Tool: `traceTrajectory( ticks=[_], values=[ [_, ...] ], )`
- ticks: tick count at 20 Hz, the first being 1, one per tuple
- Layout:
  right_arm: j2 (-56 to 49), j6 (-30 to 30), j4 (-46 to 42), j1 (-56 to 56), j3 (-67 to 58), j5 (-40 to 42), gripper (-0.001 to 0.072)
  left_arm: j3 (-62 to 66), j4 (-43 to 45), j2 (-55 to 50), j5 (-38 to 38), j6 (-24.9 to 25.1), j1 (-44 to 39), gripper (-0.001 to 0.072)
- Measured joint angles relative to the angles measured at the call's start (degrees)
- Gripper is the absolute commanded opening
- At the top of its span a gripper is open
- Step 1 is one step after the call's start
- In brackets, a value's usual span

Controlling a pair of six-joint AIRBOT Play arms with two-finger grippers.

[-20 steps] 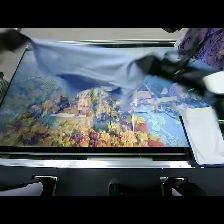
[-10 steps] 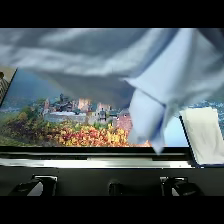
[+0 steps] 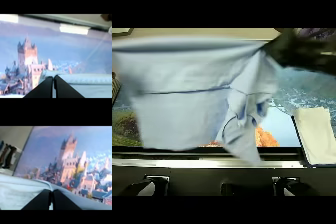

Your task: Fold the clothes and pants, and hang the long-sleeved shirts on hangers.

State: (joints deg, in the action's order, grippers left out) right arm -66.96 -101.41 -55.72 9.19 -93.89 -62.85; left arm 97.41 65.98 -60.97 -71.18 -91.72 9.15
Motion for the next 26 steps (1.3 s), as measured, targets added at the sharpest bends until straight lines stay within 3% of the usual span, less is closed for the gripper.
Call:
traceTrajectory(
  ticks=[3, 8, 11, 12, 13, 14, 15, 16, 21, 26],
  values=[
    [-14.75, -0.26, 0.26, 0.00, 0.00, 0.87, 0.0031, -7.34, 0.13, -10.03, 2.89, -0.02, -0.20, 0.0016],
    [-35.17, 3.76, 8.68, -0.07, -0.02, 10.03, 0.0037, -12.17, 0.42, -28.44, 10.80, -0.17, -2.10, 0.0016],
    [-40.57, 5.55, 13.88, -0.09, -0.04, 15.39, 0.0132, -12.31, -0.39, -35.26, 13.68, -0.13, -3.26, 0.0018],
    [-41.33, 6.08, 14.91, -0.11, -0.04, 16.48, 0.0226, -12.26, -0.81, -36.72, 14.29, -0.04, -3.54, 0.0021],
    [-41.77, 6.51, 15.58, -0.11, -0.04, 17.03, 0.0307, -12.17, -1.27, -37.64, 14.86, 0.00, -3.69, 0.0077],
    [-41.92, 6.86, 16.17, -0.11, -0.04, 17.31, 0.0392, -11.96, -1.86, -38.34, 15.43, 0.00, -3.74, 0.0243],
    [-41.83, 7.08, 16.59, -0.15, -0.04, 17.20, 0.0457, -11.52, -2.36, -38.82, 15.39, 0.00, -3.69, 0.0483],
    [-41.44, 7.41, 16.81, -0.39, -0.04, 16.41, 0.0473, -10.73, -2.86, -39.04, 15.13, 0.00, -3.43, 0.0649],
    [-35.34, 12.13, 16.46, -7.17, -0.07, 6.12, 0.0502, -4.09, -3.74, -36.92, 7.02, 0.94, 1.55, 0.0666],
    [-29.18, 19.91, 7.98, -18.82, 1.40, -10.82, 0.0502, -8.79, -2.49, -29.62, 0.57, 2.82, 8.94, 0.0665]
  ],
)
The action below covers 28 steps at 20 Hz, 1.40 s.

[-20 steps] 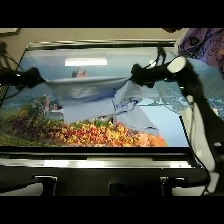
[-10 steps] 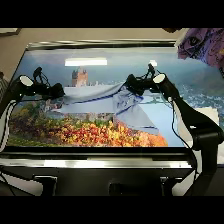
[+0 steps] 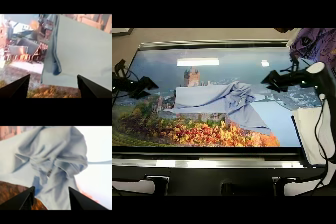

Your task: Fold the clothes and pants, and hang the long-sleeved shirts on hangers.

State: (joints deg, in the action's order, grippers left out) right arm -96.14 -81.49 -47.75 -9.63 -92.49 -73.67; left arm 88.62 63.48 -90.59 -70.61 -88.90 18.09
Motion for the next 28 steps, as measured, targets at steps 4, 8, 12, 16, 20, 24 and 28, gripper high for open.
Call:
traceTrajectory(
  ticks=[4, 8, 12, 16, 20, 24, 28],
  values=[
    [1.25, 5.70, -2.78, -3.98, 8.79, -7.41, 0.0502, -12.48, -0.94, 6.25, 1.33, 1.27, 4.15, 0.0665],
    [1.57, 9.55, -1.03, -4.76, 19.19, -5.46, 0.0503, -19.12, -2.38, 8.13, 2.23, 1.97, 5.38, 0.0665],
    [0.87, 12.04, 0.15, -3.45, 24.96, -1.03, 0.0502, -21.11, -2.82, 8.66, 3.80, 2.71, 5.64, 0.0665],
    [-0.61, 12.55, 0.94, -1.36, 26.56, 2.14, 0.0472, -21.64, -3.02, 8.76, 4.81, 2.84, 5.64, 0.0664],
    [-1.49, 12.76, 1.03, 1.42, 27.04, 4.57, 0.0030, -21.84, -3.52, 7.43, 4.04, 2.34, 5.64, 0.0666],
    [-1.44, 12.96, 2.16, 4.33, 27.12, 4.26, 0.0030, -21.94, -8.41, 2.12, 2.82, 5.70, 5.03, 0.0664],
    [-0.50, 12.24, 3.52, 5.29, 27.12, 4.66, 0.0030, -21.94, -14.19, -2.03, 4.68, 11.37, 2.62, 0.0662]
  ],
)
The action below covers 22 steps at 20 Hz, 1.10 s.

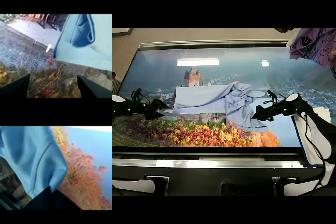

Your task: Fold the clothes and pants, and hang the long-sleeved shirts on hangers.

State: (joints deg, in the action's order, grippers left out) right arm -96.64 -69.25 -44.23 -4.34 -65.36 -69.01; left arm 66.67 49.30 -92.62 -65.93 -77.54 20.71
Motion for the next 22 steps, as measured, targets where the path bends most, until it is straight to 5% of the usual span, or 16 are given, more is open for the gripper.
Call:
traceTrajectory(
  ticks=[8, 9, 11, 13, 22],
  values=[
    [1.51, -1.57, 0.61, 0.31, 0.00, 0.46, 0.0030, 0.04, -3.30, -3.82, 4.50, 3.48, -3.63, 0.0588],
    [1.57, -1.79, 0.79, 0.31, 0.00, 0.46, 0.0030, 0.04, -3.41, -4.00, 4.98, 3.52, -3.72, 0.0536],
    [1.70, -1.92, 1.01, 0.33, 0.00, 0.44, 0.0030, 0.00, -3.06, -4.37, 6.91, 3.63, -3.91, 0.0213],
    [1.90, -1.97, 1.22, 0.33, 0.00, 0.46, 0.0030, 0.00, -3.02, -4.70, 8.44, 3.61, -4.04, 0.0043],
    [8.07, -2.19, 3.61, 0.33, -1.33, 0.42, 0.0028, 3.76, -5.07, -3.13, 7.32, 3.93, -5.57, 0.0014]
  ],
)
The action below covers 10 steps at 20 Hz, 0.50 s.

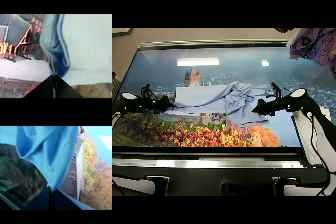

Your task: Fold the clothes and pants, and hang the long-sleeved shirts on hangers.

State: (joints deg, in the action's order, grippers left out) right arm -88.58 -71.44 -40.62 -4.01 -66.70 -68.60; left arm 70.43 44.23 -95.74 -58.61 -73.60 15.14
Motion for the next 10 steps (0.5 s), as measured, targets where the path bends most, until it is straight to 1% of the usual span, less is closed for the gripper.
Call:
traceTrajectory(
  ticks=[2, 4, 6, 10],
  values=[
    [2.95, -0.50, 0.79, 0.00, -3.54, 0.11, 0.0028, 4.39, -0.35, 2.58, -1.42, -0.07, 0.13, 0.0014],
    [5.53, -2.29, 1.27, 0.00, -10.10, 1.36, 0.0028, 11.15, -0.39, 5.75, -2.71, -0.83, 0.48, 0.0014],
    [7.21, -4.66, 1.49, 0.00, -19.76, 2.73, 0.0028, 20.68, -0.44, 9.18, -4.20, -1.81, 0.98, 0.0014],
    [9.79, -10.29, 0.28, -0.07, -43.17, 3.82, 0.0028, 39.80, 0.37, 16.74, -7.04, -3.93, 2.36, 0.0014]
  ],
)
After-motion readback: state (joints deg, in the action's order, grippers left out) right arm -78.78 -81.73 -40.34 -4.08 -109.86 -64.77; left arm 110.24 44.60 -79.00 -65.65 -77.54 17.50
